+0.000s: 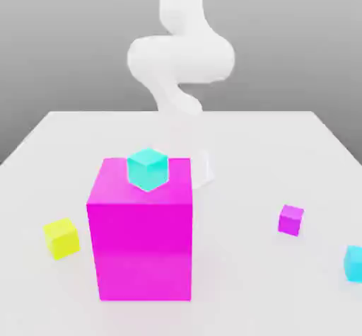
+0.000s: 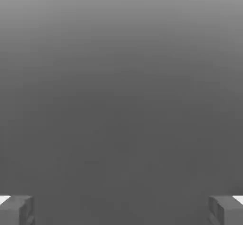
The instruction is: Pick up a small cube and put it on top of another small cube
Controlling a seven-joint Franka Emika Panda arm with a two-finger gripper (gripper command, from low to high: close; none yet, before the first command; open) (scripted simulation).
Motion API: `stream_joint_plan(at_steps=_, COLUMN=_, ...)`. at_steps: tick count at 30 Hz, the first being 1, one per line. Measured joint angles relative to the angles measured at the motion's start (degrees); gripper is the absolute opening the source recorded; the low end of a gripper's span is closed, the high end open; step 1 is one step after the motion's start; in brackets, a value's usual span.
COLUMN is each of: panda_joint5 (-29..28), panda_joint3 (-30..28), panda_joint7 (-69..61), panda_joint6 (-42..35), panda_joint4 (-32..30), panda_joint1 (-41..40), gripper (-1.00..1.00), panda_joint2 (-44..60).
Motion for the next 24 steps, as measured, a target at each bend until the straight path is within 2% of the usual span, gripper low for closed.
stream_joint_plan(at_steps=12, panda_joint5=-1.1, panda_joint3=6.9, panda_joint7=-12.9, panda_joint6=9.1, panda_joint4=-2.3, panda_joint1=10.5, gripper=0.00, panda_joint2=25.2)
stream_joint_plan(at_steps=24, panda_joint5=-7.6, panda_joint3=13.5, panda_joint7=-21.7, panda_joint6=17.9, panda_joint4=-4.5, panda_joint1=21.4, gripper=0.00, panda_joint2=50.5)
